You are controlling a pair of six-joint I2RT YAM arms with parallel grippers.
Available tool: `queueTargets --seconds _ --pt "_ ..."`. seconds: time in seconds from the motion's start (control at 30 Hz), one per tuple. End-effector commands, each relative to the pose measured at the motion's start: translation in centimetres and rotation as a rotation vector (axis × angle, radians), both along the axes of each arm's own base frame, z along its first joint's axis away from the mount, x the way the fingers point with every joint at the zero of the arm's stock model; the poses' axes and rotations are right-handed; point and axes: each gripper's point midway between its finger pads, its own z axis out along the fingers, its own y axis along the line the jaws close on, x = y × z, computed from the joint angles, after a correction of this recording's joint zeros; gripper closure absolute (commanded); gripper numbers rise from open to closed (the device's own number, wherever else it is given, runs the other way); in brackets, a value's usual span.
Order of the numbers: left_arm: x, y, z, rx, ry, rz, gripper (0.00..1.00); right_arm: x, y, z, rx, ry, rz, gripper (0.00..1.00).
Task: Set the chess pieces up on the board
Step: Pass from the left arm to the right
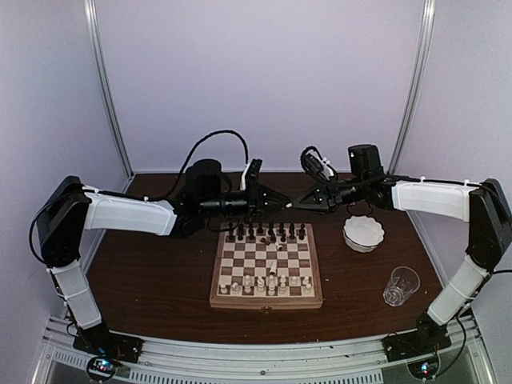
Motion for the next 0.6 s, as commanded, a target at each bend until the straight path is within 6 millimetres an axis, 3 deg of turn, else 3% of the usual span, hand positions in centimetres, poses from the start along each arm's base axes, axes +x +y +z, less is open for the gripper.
queueTargets --seconds 0.0,0.07,0.2,0.23,0.27,0.3,0.4,0.57 --pt "0.1 0.4 0.8 -0.028 -0.028 0.011 0.89 0.0 0.1 0.9 0.022 -0.046 -0.004 0.84" --pt "0.1 0.5 0.6 -0.02 -0.028 0.015 0.84 0.4 0.2 1.0 0.008 -0.065 -0.017 0.87" --pt "0.1 1.4 0.5 0.048 -0.093 0.035 0.59 0.2 -0.2 0.2 -0.144 -0.181 -0.012 0.9" --pt "0.1 2.0 0.6 0.076 -0.116 0.048 0.41 -0.2 -0.2 -0.2 -0.197 -0.225 0.002 0.9" --pt "0.2 2.8 0.6 0.108 -0.135 0.067 0.15 -0.5 -0.2 -0.5 -0.258 -0.289 0.021 0.9" --pt "0.3 3.6 0.6 0.144 -0.155 0.089 0.04 -1.0 0.1 -0.8 -0.318 -0.35 0.05 0.9" --pt "0.8 7.3 0.6 0.27 -0.217 0.188 0.02 -2.4 1.0 -2.7 -0.505 -0.52 0.149 0.9" --pt "1.4 15.9 -1.8 0.646 -0.273 0.423 0.02 -3.9 3.0 -6.3 -0.726 -0.692 0.306 0.9"
